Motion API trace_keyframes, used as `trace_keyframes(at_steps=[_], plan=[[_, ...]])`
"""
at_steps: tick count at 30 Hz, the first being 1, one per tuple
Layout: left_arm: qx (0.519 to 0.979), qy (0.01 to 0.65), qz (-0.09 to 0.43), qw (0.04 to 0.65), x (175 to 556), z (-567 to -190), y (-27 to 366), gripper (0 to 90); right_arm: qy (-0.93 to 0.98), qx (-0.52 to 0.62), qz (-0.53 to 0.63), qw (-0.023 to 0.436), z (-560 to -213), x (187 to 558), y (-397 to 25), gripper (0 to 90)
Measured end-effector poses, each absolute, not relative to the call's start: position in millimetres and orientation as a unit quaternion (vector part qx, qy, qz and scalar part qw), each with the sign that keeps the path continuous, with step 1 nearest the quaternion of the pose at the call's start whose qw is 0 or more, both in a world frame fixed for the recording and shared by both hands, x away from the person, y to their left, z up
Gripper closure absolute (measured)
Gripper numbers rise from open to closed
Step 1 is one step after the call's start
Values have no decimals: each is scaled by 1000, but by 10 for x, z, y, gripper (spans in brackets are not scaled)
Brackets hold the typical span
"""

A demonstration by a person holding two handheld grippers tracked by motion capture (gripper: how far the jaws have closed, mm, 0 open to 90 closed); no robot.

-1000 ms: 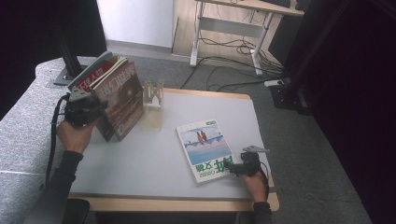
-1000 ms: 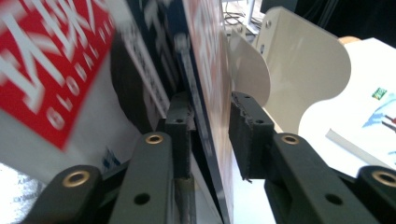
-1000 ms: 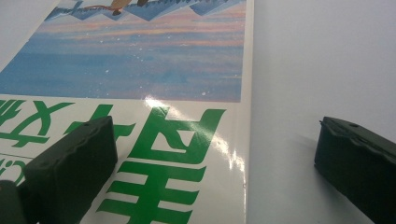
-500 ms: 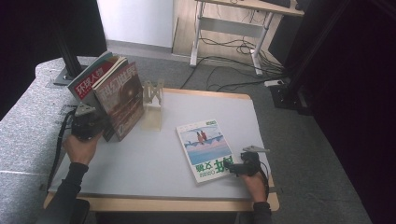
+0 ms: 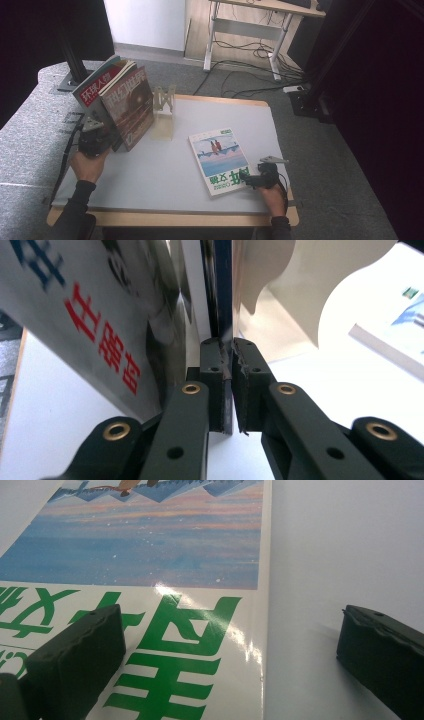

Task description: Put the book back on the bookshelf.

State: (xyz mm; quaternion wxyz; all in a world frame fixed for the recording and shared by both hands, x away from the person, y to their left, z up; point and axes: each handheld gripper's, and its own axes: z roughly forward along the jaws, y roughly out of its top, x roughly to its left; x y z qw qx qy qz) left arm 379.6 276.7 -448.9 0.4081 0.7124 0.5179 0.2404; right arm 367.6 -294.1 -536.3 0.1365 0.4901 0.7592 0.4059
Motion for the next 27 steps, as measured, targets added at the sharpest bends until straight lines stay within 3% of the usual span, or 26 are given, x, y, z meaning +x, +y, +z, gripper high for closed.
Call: trace_keyframes(at_steps=[27], plan=[[706,523,225,421,3828,-4533,2770,844,760,490,405,136,-5362,3676,-2942,0]])
